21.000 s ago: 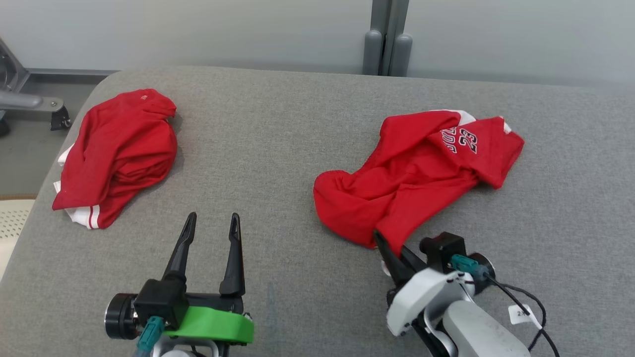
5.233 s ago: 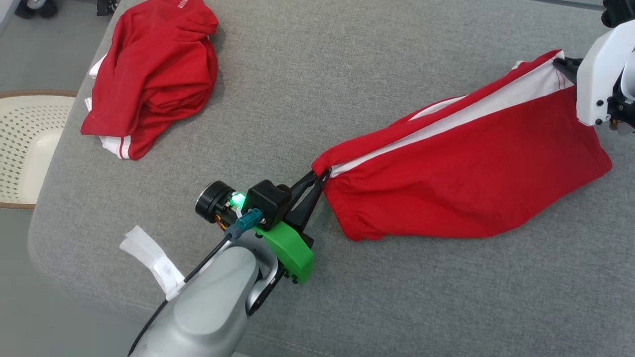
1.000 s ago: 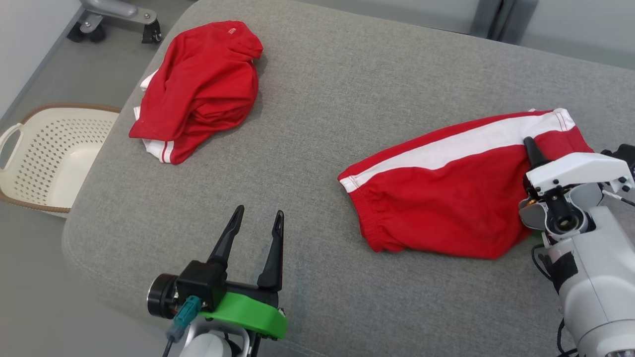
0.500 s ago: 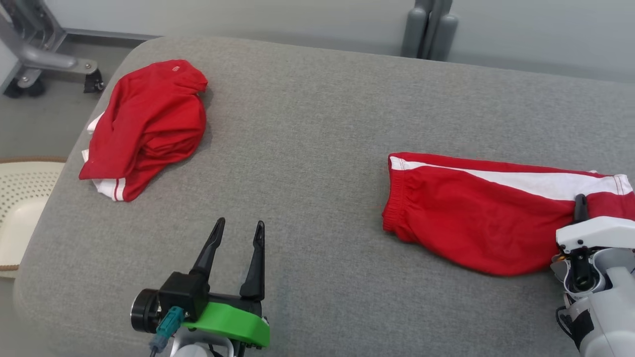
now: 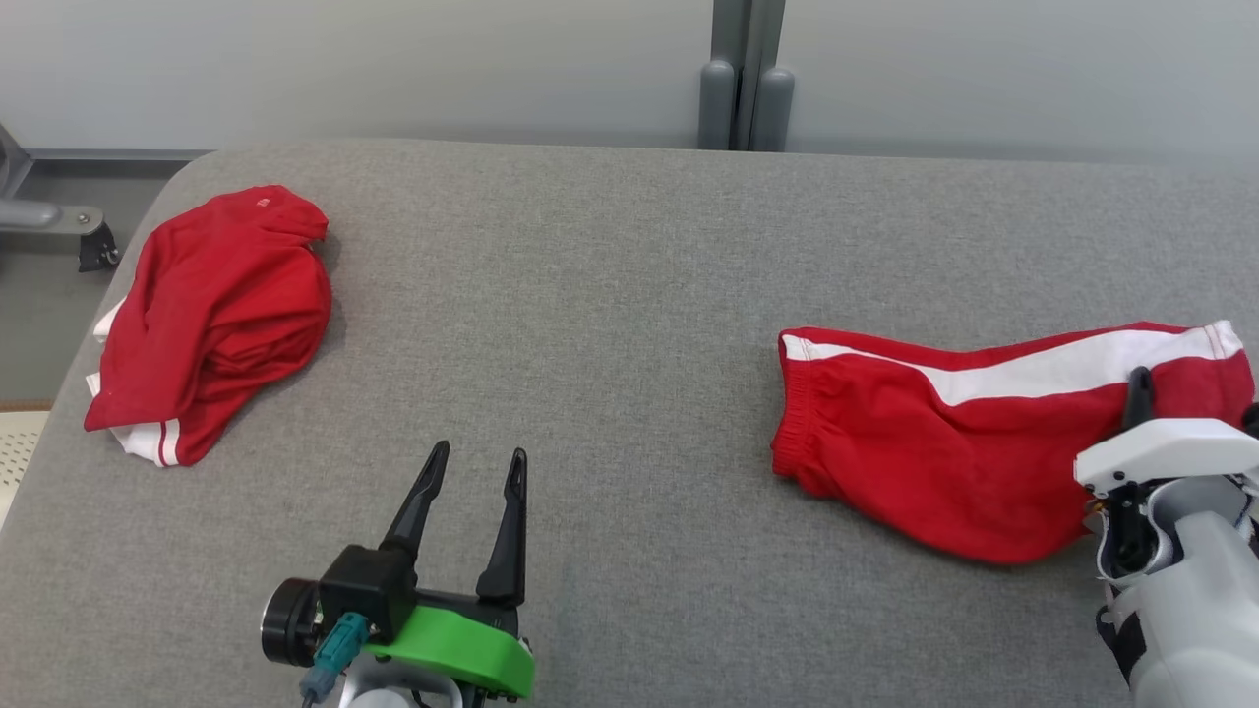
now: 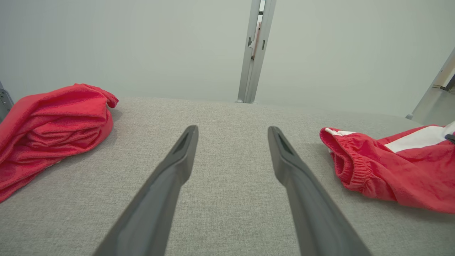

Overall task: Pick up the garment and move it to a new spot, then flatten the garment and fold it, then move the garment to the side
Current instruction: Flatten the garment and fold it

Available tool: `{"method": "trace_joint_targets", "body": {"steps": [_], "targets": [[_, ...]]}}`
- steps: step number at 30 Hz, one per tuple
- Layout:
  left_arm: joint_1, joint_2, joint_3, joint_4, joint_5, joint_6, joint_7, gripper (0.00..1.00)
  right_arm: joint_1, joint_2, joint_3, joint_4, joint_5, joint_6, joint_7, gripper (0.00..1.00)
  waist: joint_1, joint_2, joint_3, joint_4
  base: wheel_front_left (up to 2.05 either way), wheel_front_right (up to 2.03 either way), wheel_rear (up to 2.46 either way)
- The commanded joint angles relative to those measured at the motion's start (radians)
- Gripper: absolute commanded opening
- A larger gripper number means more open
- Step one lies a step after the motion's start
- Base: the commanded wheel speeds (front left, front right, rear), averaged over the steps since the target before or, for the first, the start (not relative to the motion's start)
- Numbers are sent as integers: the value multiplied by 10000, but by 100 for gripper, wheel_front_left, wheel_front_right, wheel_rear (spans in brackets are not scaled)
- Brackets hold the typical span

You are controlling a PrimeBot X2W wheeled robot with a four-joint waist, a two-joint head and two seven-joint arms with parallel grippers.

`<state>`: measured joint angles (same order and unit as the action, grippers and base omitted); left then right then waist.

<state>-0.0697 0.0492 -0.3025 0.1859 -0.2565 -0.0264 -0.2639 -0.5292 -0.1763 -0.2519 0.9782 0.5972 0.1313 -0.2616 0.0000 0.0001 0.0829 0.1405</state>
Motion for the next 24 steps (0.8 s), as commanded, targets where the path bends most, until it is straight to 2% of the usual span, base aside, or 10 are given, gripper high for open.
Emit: {"method": "trace_joint_targets", "body": {"steps": [1,5,9,14,21,22,23,24], "targets": [[89,29,-10,103,65,-76,-4,100,-94,173,16,-218,-294,-11,-40,0,0,-1,-174,131,0,0,0],[294,29,108,323,107,-127,-6,100,167,682,276,-970,-1013,-11,-42,0,0,-1,-474,346,0,0,0],[474,29,234,446,-52,-208,-6,100,618,1086,1254,-1702,-1369,-11,-39,0,0,-1,-762,577,0,0,0],[638,29,301,490,-29,-251,-6,100,1118,1225,2263,-2271,-1243,-11,-38,0,0,-1,-950,839,0,0,0],[780,29,346,566,-17,-252,-6,100,1395,1243,3302,-2262,-1522,-11,-39,0,0,-1,-987,1115,0,0,0],[770,29,345,575,-19,-242,-6,100,1424,1237,3384,-2255,-1369,-11,-39,28,0,-1,-981,1144,0,0,0],[766,29,341,582,-30,-237,-6,100,1451,1235,3521,-2229,-1178,-11,-39,100,0,-1,-977,1176,0,0,0],[765,29,342,591,-34,-236,-6,100,1468,1245,3732,-2189,-1035,-11,-39,100,0,-1,-975,1201,0,0,0]]}}
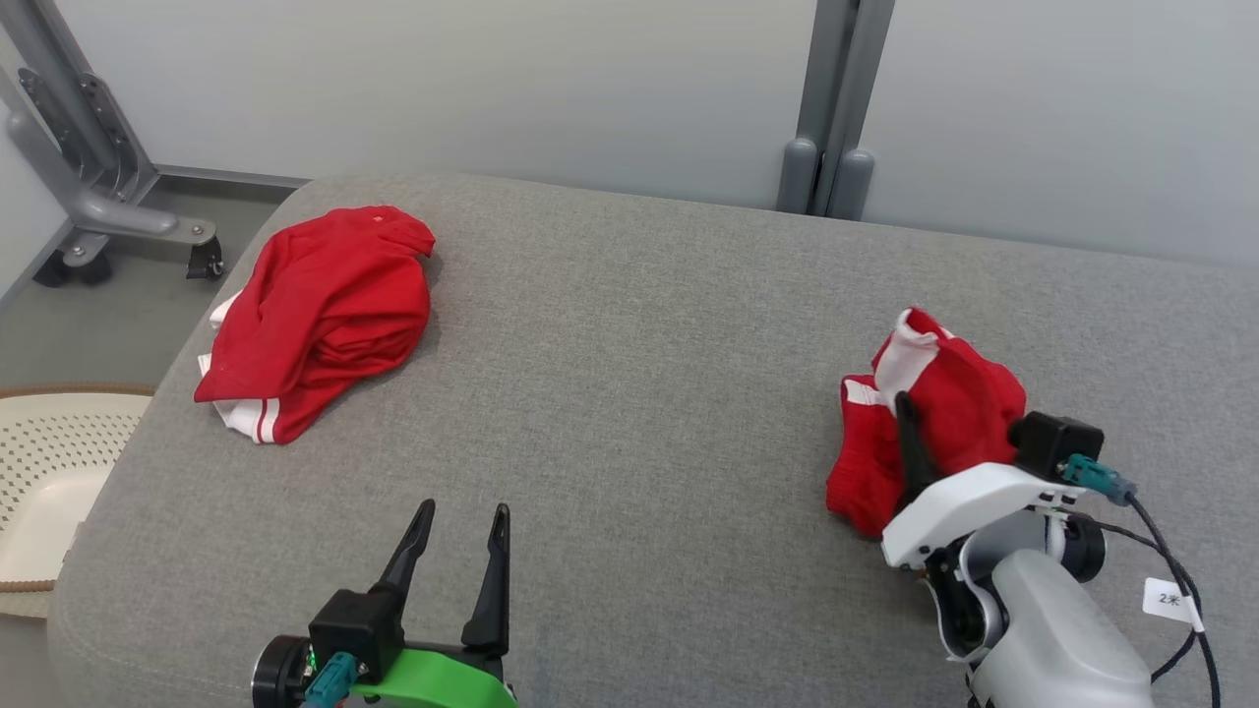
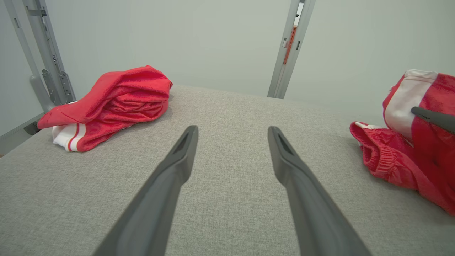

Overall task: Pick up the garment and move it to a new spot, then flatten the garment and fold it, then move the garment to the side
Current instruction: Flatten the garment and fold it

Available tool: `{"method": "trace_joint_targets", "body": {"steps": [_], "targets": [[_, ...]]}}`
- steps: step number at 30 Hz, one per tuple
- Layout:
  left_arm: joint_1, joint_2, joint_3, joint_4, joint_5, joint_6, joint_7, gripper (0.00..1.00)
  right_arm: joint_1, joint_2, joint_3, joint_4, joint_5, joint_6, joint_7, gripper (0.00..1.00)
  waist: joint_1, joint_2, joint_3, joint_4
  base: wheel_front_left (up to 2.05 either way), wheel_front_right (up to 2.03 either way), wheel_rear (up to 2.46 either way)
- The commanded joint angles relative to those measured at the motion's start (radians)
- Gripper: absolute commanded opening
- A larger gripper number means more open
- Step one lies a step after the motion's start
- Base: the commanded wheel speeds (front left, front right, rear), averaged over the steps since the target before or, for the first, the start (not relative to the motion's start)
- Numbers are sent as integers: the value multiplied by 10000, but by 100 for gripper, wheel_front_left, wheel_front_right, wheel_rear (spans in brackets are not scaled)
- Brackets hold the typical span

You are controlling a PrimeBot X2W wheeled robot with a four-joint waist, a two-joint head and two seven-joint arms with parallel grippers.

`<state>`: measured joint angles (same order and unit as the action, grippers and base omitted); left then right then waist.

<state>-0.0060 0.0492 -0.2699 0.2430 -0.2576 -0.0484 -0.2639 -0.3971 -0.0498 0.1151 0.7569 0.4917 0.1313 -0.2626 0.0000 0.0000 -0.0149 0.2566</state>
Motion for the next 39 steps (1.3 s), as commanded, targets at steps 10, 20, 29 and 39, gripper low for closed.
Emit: {"method": "trace_joint_targets", "body": {"steps": [10,20,29,39], "targets": [[190,29,85,25,-61,45,-5,100,416,-27,2476,-4,1107,-11,48,100,0,0,-21,66,0,0,0],[218,29,88,-12,-129,109,-5,100,753,-28,4185,338,2488,-11,1471,100,0,0,-105,-246,0,0,0],[223,29,278,-184,-126,126,-5,100,239,-37,3958,-233,2510,-11,1322,100,0,0,-161,-932,0,0,0],[-154,29,744,-1095,-300,255,-5,100,397,-1499,2516,-2092,210,-12,289,100,0,0,-125,-1800,0,0,0]]}}
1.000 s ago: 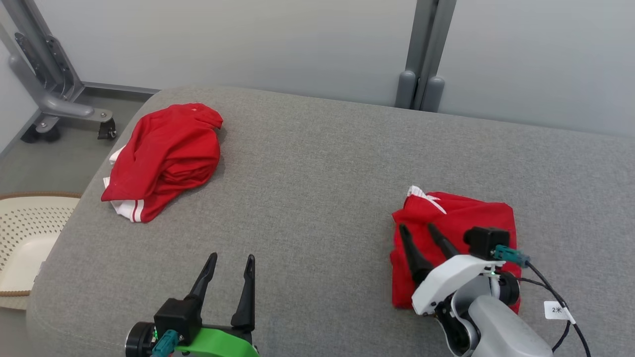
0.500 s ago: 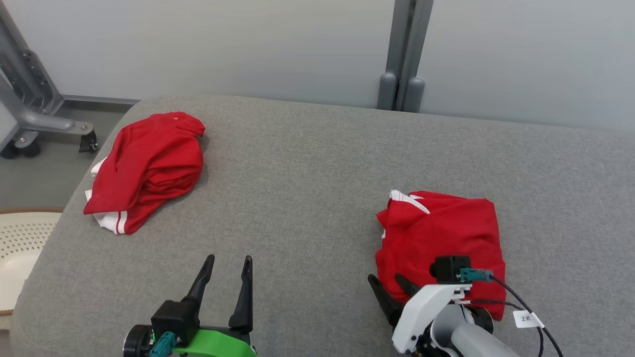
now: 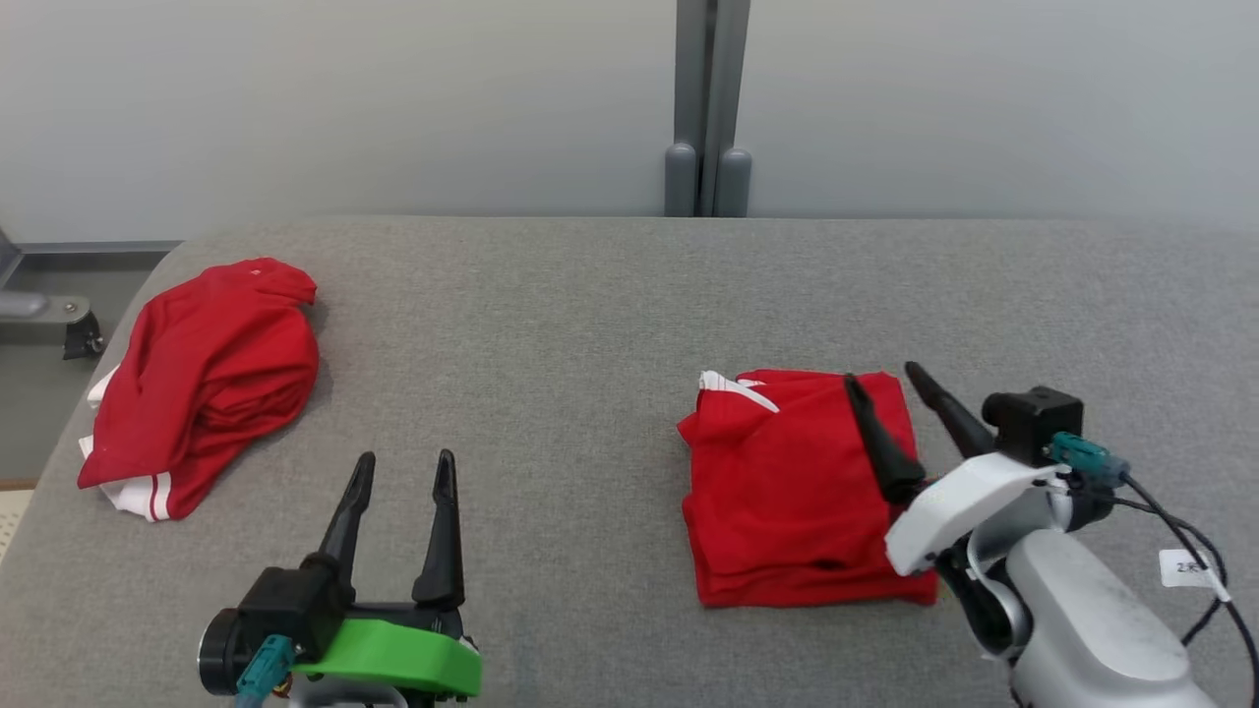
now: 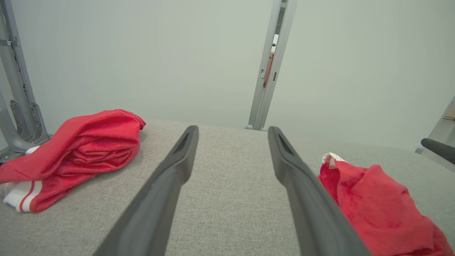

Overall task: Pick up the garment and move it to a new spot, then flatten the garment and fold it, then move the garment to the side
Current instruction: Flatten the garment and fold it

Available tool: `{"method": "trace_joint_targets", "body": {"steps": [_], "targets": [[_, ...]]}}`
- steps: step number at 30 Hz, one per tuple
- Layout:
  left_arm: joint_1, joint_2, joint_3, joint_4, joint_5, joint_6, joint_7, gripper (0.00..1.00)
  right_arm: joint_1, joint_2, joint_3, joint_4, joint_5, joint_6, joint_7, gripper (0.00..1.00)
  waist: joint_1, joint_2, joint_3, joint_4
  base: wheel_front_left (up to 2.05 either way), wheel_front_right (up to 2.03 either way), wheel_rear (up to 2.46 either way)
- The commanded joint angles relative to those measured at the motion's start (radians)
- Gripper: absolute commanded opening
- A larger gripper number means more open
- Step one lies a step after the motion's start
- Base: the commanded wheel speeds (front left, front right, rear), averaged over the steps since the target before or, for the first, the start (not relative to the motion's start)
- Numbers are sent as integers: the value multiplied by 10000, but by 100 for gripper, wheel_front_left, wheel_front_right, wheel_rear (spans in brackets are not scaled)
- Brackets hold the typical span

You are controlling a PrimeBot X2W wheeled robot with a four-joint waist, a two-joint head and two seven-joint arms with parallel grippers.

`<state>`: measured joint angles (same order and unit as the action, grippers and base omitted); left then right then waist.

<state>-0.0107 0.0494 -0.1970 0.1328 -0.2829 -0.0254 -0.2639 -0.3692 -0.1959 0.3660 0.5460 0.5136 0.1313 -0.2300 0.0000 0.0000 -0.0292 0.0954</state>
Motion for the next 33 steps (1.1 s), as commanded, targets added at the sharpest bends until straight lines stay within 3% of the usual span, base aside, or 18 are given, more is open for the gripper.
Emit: {"method": "trace_joint_targets", "body": {"steps": [1,8,14,26,27,28,29,33], "targets": [[-128,25,58,-126,-71,57,-5,100,242,-174,-232,-146,-405,-13,-117,100,0,0,26,-277,0,0,0],[-113,25,113,-589,-171,231,-5,100,1396,-108,-1815,-1508,-2441,-12,-343,100,0,0,102,-680,0,0,0],[173,27,-47,-476,20,239,-5,100,2466,509,-3054,-2858,-3482,-13,-352,100,0,0,136,-906,0,0,0],[277,27,-433,-279,58,213,-5,100,2915,1024,-3180,-3669,-4082,-13,-354,100,0,0,276,-871,0,0,0],[225,27,-478,-252,55,188,-5,100,2851,1028,-3071,-3687,-4094,-13,-353,91,0,0,317,-810,0,0,0],[174,27,-513,-222,60,165,-5,100,2776,1020,-2892,-3676,-4082,-13,-355,31,0,0,368,-735,0,0,0],[145,27,-550,-205,67,152,-5,100,2707,993,-2734,-3669,-4084,-13,-353,0,0,0,430,-667,0,0,0],[-130,27,-715,-188,58,116,-5,100,2246,919,-2001,-3431,-3911,-13,-355,0,0,0,876,-260,0,0,0]]}}
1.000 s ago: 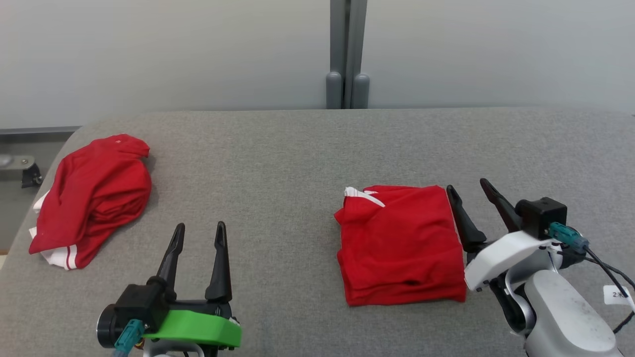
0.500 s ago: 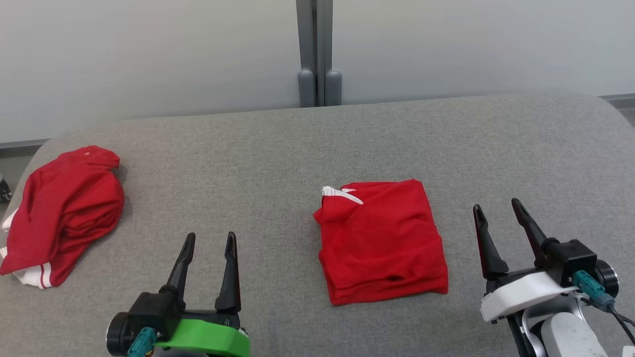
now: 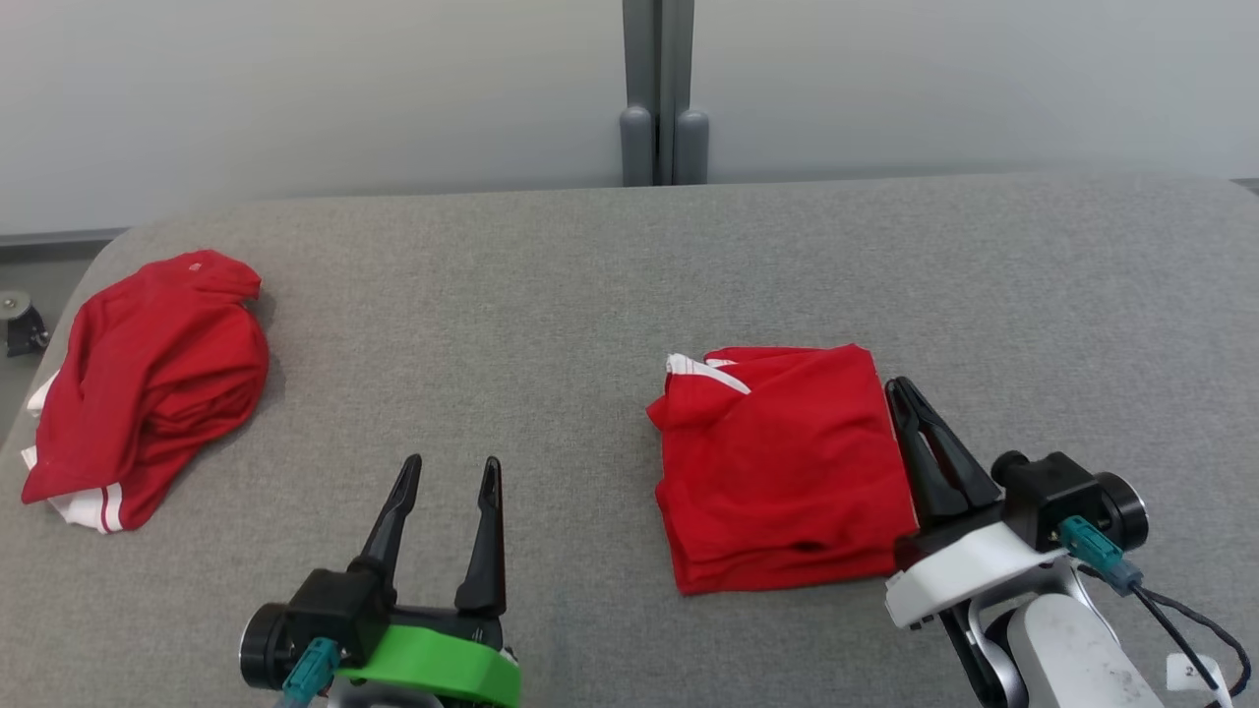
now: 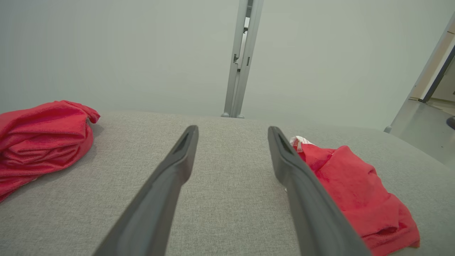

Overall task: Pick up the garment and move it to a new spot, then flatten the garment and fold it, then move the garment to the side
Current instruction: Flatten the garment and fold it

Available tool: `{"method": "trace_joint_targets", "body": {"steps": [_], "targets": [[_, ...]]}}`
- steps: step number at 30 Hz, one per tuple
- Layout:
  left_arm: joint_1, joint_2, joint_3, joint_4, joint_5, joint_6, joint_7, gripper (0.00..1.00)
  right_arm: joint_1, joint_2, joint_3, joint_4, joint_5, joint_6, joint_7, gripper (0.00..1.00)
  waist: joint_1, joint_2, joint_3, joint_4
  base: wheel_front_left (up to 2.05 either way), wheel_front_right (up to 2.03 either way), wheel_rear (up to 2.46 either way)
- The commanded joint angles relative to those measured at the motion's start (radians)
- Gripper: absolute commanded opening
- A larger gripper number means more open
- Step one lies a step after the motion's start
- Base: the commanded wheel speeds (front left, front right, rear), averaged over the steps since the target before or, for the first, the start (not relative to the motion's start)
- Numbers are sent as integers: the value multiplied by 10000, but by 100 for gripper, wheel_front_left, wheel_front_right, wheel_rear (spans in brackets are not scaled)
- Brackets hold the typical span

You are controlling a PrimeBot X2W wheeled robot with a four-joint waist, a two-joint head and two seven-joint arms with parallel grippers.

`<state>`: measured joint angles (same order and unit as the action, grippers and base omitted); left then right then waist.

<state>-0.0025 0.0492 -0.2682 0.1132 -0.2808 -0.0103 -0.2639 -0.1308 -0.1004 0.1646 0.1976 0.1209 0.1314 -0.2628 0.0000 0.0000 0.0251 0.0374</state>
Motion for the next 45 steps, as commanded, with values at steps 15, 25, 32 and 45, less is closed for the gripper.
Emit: {"method": "trace_joint_targets", "body": {"steps": [15,25,32,45], "targets": [[-1369,27,-564,-189,-531,172,-5,100,-2342,-623,585,4078,319,-15,-26,0,0,0,1878,2596,0,0,0],[-1353,25,-372,-417,-672,262,-5,100,-3100,-728,230,6006,376,-15,-11,0,0,0,1950,3109,0,0,0],[-1171,27,-384,-338,-555,216,-5,100,-3193,-468,516,6280,581,-6,5,0,0,0,1655,2771,0,0,0],[-793,29,20,-169,-281,25,-5,100,-2346,-570,353,3328,1144,-14,-16,0,0,0,757,1266,0,0,0]]}}
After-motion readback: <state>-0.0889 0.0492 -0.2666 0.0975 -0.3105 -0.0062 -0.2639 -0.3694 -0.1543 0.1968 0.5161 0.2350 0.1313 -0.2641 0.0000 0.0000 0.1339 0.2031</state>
